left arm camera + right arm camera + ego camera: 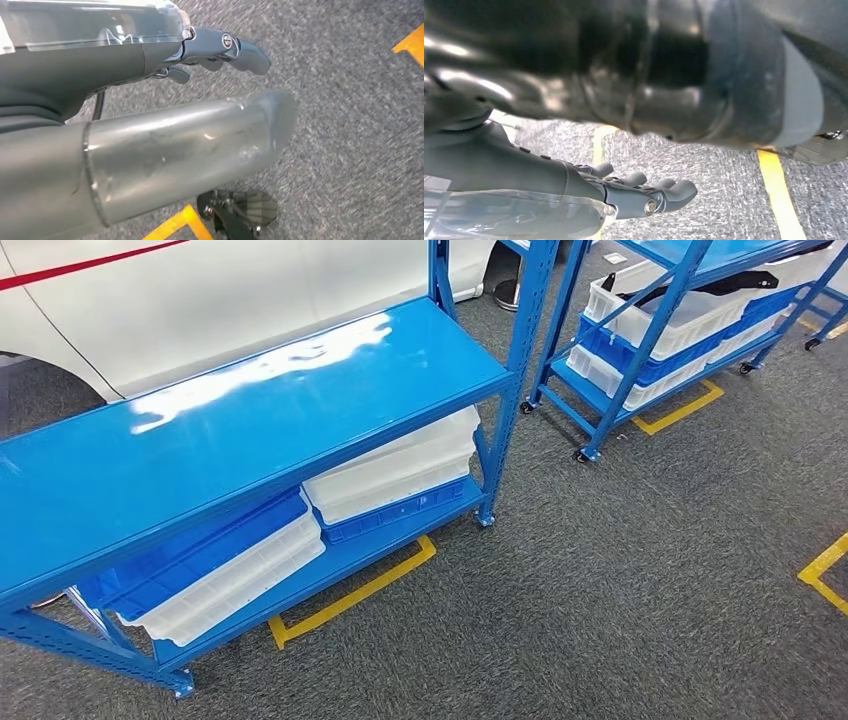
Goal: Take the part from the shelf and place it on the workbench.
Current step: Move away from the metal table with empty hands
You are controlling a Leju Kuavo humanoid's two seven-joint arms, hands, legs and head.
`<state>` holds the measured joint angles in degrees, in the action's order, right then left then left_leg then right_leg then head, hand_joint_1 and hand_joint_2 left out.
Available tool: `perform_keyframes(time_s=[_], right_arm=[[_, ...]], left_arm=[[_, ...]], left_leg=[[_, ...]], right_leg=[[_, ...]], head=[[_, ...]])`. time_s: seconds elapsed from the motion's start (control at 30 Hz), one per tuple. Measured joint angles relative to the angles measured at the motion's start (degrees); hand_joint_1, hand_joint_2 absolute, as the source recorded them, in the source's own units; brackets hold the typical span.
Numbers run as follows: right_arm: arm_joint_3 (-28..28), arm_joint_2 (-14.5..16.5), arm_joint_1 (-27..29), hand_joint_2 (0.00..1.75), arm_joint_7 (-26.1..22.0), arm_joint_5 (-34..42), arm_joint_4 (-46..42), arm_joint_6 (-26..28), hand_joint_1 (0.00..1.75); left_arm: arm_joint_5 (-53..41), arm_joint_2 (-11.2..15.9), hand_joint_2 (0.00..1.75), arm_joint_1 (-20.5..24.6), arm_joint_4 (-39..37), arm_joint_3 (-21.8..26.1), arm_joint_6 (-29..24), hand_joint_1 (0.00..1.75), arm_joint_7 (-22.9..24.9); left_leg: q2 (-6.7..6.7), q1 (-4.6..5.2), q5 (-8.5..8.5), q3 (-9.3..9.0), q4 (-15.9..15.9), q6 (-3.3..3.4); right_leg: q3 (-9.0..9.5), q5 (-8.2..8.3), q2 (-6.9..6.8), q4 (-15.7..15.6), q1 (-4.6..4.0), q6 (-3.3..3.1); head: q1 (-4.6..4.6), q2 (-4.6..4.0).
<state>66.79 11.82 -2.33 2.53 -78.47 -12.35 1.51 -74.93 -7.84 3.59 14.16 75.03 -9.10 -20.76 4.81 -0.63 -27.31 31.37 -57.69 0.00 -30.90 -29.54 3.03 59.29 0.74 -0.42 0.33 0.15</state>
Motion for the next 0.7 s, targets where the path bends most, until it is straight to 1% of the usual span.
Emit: perform_keyframes(time_s=[0.03, 0.07, 0.1, 0.13, 0.17, 0.2, 0.23, 0.27, 0.3, 0.33, 0.37, 0.4, 0.43, 0.47, 0.5, 0.57, 0.6, 0.63, 0.67, 0.7], right_arm=[[-0.01, 0.0, -0.03, 0.0, 0.02, 0.0, 0.0, -0.03, 0.0], [-0.01, -0.01, -0.05, 0.0, 0.03, -0.01, 0.0, -0.04, 0.0], [-0.02, -0.01, -0.04, 0.0, 0.05, -0.01, 0.0, -0.05, 0.0], [-0.02, -0.02, -0.01, 0.0, 0.05, -0.01, 0.0, -0.05, 0.0], [-0.02, -0.02, 0.03, 0.0, 0.05, -0.02, 0.0, -0.05, 0.0], [-0.02, -0.03, 0.07, 0.0, 0.05, -0.02, 0.0, -0.05, 0.0], [-0.02, -0.04, 0.09, 0.0, 0.05, -0.02, 0.0, -0.05, 0.0], [-0.02, -0.05, 0.09, 0.0, 0.05, -0.02, 0.0, -0.04, 0.0], [-0.02, -0.06, 0.08, 0.0, 0.05, -0.02, 0.0, -0.04, 0.0], [-0.02, -0.05, 0.05, 0.0, 0.05, -0.02, 0.0, -0.04, 0.0], [-0.02, -0.05, 0.02, 0.0, 0.05, -0.02, 0.0, -0.03, 0.0], [-0.02, -0.04, -0.01, 0.0, 0.05, -0.01, 0.0, -0.03, 0.0], [-0.01, -0.05, -0.02, 0.0, 0.05, -0.01, 0.0, -0.02, 0.0], [-0.01, -0.05, -0.03, 0.0, 0.05, 0.0, 0.0, -0.01, 0.0], [0.0, -0.05, -0.06, 0.0, 0.05, 0.01, 0.0, 0.0, 0.0], [0.01, -0.08, -0.17, 0.0, 0.11, 0.01, 0.0, 0.02, 0.0], [0.01, -0.1, -0.21, 0.0, 0.16, 0.02, 0.0, 0.04, 0.0], [0.02, -0.14, -0.23, 0.0, 0.21, 0.03, 0.0, 0.06, 0.0], [0.04, -0.18, -0.21, 0.0, 0.27, 0.04, 0.0, 0.08, 0.0], [0.07, -0.21, -0.18, 0.0, 0.32, 0.05, 0.0, 0.08, 0.0]], left_arm=[[0.02, 0.02, 0.0, -0.07, 0.03, 0.0, 0.03, 0.0, -0.01], [0.04, 0.04, 0.0, -0.13, 0.05, 0.0, 0.07, 0.0, -0.01], [0.07, 0.07, 0.0, -0.15, 0.08, 0.0, 0.08, 0.0, -0.01], [0.09, 0.08, 0.0, -0.09, 0.09, 0.0, 0.09, 0.0, -0.01], [0.11, 0.08, 0.0, -0.02, 0.09, 0.0, 0.09, 0.0, -0.01], [0.13, 0.08, 0.0, 0.03, 0.09, 0.0, 0.1, 0.0, -0.01], [0.13, 0.09, 0.0, 0.03, 0.09, 0.0, 0.1, 0.0, -0.02], [0.13, 0.1, 0.0, -0.01, 0.09, 0.0, 0.1, 0.0, -0.02], [0.1, 0.14, 0.0, -0.08, 0.1, 0.0, 0.1, 0.0, -0.04], [0.06, 0.17, 0.0, -0.12, 0.1, 0.0, 0.1, 0.0, -0.09], [0.02, 0.21, 0.0, -0.13, 0.13, 0.0, 0.11, 0.0, -0.17], [-0.02, 0.24, 0.0, -0.05, 0.16, 0.0, 0.15, 0.0, -0.26], [-0.04, 0.25, 0.0, 0.05, 0.2, 0.0, 0.19, 0.0, -0.34], [-0.06, 0.26, 0.0, 0.11, 0.23, 0.0, 0.24, 0.0, -0.4], [-0.07, 0.26, 0.0, 0.11, 0.25, -0.01, 0.28, 0.0, -0.43], [-0.09, 0.24, 0.0, -0.11, 0.26, -0.01, 0.31, 0.0, -0.47], [-0.09, 0.21, 0.0, -0.18, 0.26, -0.01, 0.32, 0.0, -0.49], [-0.11, 0.19, 0.0, -0.18, 0.26, -0.01, 0.34, 0.0, -0.51], [-0.13, 0.18, 0.0, -0.12, 0.26, -0.01, 0.38, 0.0, -0.54], [-0.14, 0.18, 0.0, -0.05, 0.26, -0.01, 0.4, 0.0, -0.57]], left_leg=[[0.27, -0.12, 0.04, 0.17, 0.04, -0.37], [-0.06, -0.17, -0.3, 0.43, -0.34, -0.65], [-0.83, -0.17, -1.24, 1.1, -1.64, -0.87], [-1.92, -0.16, -2.83, 2.3, -4.2, -1.04], [-3.08, -0.12, -4.79, 3.98, -7.82, -1.18], [-3.76, -0.14, -6.59, 5.81, -11.8, -1.33], [-4.14, -0.16, -7.67, 7.2, -14.93, -1.44], [-4.34, -0.16, -7.67, 7.63, -16.18, -1.47], [-4.5, -0.15, -6.6, 6.93, -15.14, -1.43], [-4.77, -0.12, -4.81, 5.23, -12.11, -1.27], [-5.59, -0.04, -3.0, 2.94, -7.86, -0.99], [-6.51, 0.17, -1.74, 1.0, -4.07, -0.67], [-7.23, 0.37, -1.03, -0.32, -1.42, -0.35], [-7.7, 0.56, -0.85, -0.87, -0.03, -0.09], [-7.51, 0.72, -0.86, -0.79, 0.14, 0.09], [-6.76, 0.56, -0.47, -0.82, 0.56, 0.58], [-6.41, 0.38, -0.17, -1.0, 0.93, 0.92], [-6.05, 0.18, 0.16, -1.12, 1.31, 1.26], [-5.7, 0.05, 0.42, -1.16, 1.52, 1.52], [-5.33, 0.06, 0.55, -1.0, 1.56, 1.71]], right_leg=[[0.01, 0.18, -0.52, -0.19, 0.05, -0.4], [0.07, 0.37, -1.05, -0.48, 0.1, -0.84], [0.11, 0.57, -1.63, -0.78, 0.19, -1.27], [0.1, 0.73, -2.26, -1.02, 0.23, -1.62], [0.03, 0.76, -2.87, -1.06, 0.1, -1.82], [-0.09, 0.76, -3.52, -1.02, -0.02, -1.94], [-0.19, 0.74, -4.16, -0.96, -0.16, -1.98], [-0.23, 0.7, -4.76, -0.89, -0.26, -2.02], [-0.23, 0.65, -5.29, -0.81, -0.33, -2.02], [-0.18, 0.59, -5.75, -0.74, -0.38, -2.0], [-0.08, 0.51, -6.19, -0.69, -0.44, -1.93], [0.0, 0.41, -6.62, -0.62, -0.57, -1.76], [0.05, 0.35, -6.97, -0.58, -0.7, -1.53], [0.1, 0.33, -7.32, -0.56, -0.8, -1.27], [0.14, 0.36, -7.63, -0.59, -0.85, -0.98], [0.37, 0.34, -7.92, -0.66, -0.77, -0.39], [0.27, -0.18, -7.29, -0.15, -0.71, -0.07], [-0.36, -1.37, -6.24, 1.41, -0.63, 0.24], [-1.64, -3.21, -5.01, 4.3, -0.48, 0.5], [-3.45, -5.28, -3.97, 8.12, -0.39, 0.7]], head=[[0.0, 0.0], [-0.01, 0.0], [-0.01, 0.0], [-0.02, 0.0], [-0.02, 0.0], [-0.02, 0.0], [-0.02, 0.0], [-0.02, 0.0], [-0.02, 0.0], [-0.02, 0.0], [-0.02, 0.0], [-0.02, 0.0], [-0.01, 0.0], [-0.01, 0.0], [-0.01, 0.0], [-0.01, 0.0], [0.01, 0.0], [0.03, 0.0], [0.04, 0.0], [0.07, 0.0]])
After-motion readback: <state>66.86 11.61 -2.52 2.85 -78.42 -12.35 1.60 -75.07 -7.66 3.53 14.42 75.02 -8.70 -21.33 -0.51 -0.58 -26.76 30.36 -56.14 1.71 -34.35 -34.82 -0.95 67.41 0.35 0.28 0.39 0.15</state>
